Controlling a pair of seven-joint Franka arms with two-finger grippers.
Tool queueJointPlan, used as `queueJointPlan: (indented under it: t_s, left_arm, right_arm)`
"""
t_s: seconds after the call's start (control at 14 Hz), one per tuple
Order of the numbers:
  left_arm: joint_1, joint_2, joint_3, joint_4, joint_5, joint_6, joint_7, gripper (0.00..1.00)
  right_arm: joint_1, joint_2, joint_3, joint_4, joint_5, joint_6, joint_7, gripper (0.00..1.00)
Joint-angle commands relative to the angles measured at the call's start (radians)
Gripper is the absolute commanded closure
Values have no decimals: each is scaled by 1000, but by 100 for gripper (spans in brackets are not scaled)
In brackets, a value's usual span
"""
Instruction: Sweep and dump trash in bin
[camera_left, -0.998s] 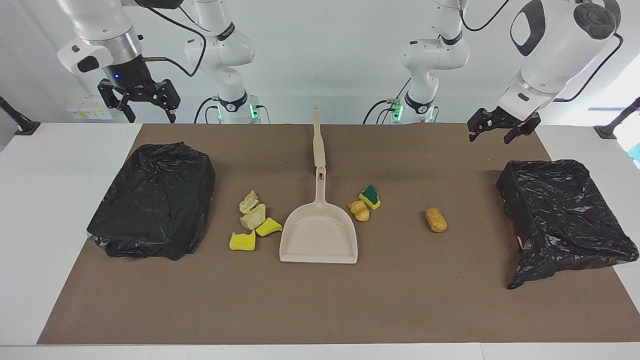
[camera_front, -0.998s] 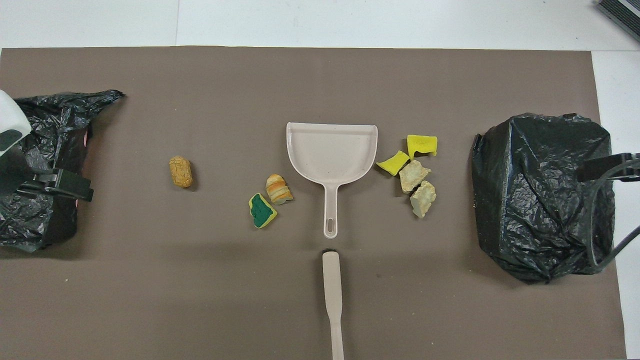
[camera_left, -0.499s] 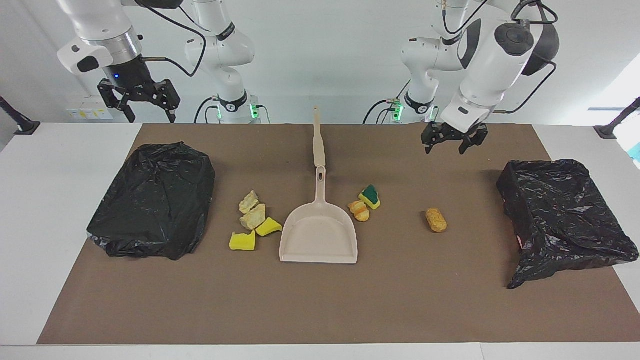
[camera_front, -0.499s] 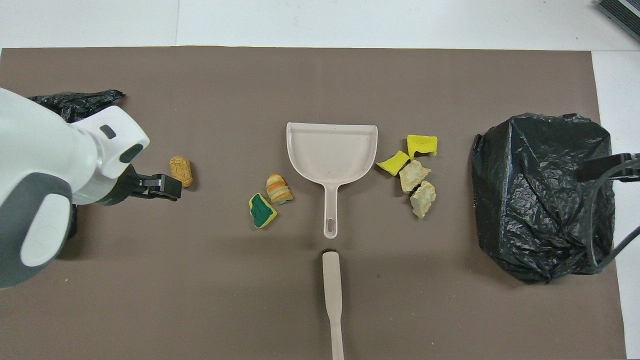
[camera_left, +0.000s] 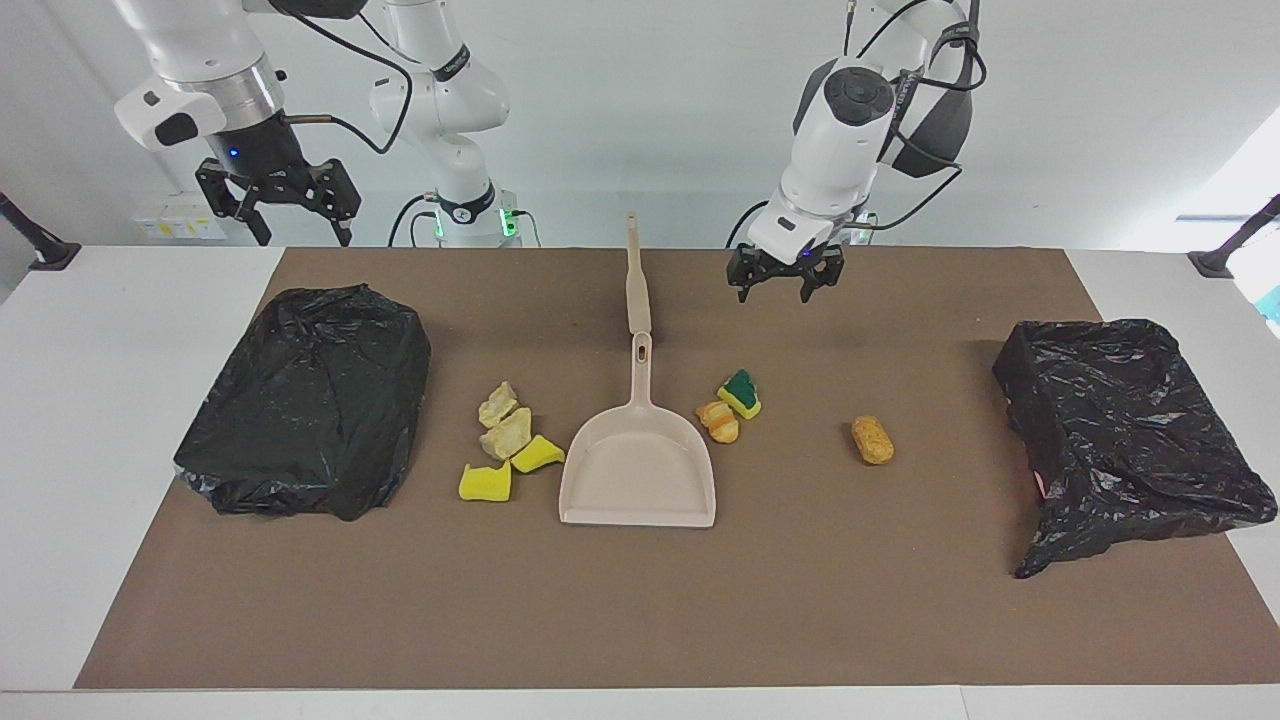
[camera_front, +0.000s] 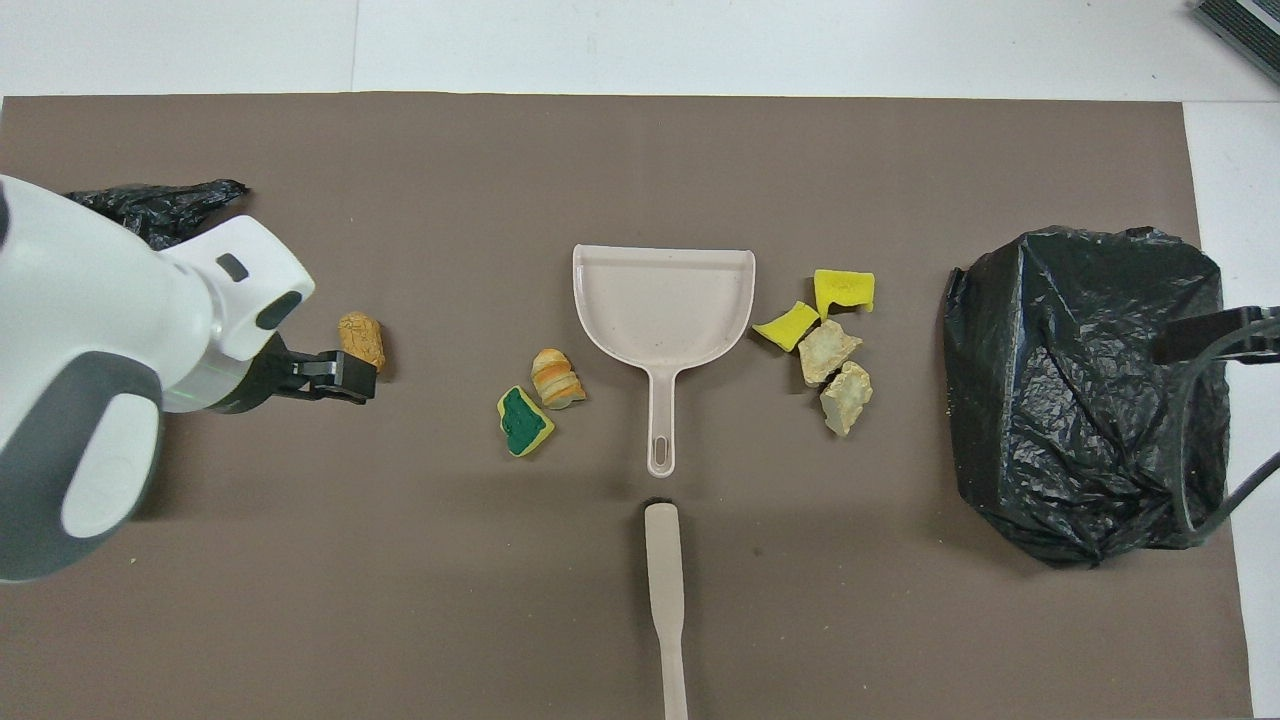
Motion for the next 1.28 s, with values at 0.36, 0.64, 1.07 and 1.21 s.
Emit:
queueJointPlan:
  t_s: [0.36, 0.64, 1.07, 1.21]
  left_arm:
    - [-316, 8, 18, -220, -14, 267, -324, 0]
    - [-468, 6, 18, -310, -21, 345, -434, 0]
    - [-558, 2, 17, -338, -97, 364, -474, 0]
    - [-593, 28, 18, -340, -98, 375, -503, 0]
  right_arm:
    - [-9, -11, 2, -10, 13, -12, -26, 0]
    - [-13, -15, 1, -12, 13, -14, -30, 0]
    - [-16, -15, 2, -12, 13, -15, -30, 0]
    - [-16, -15, 2, -15, 13, -14, -30, 0]
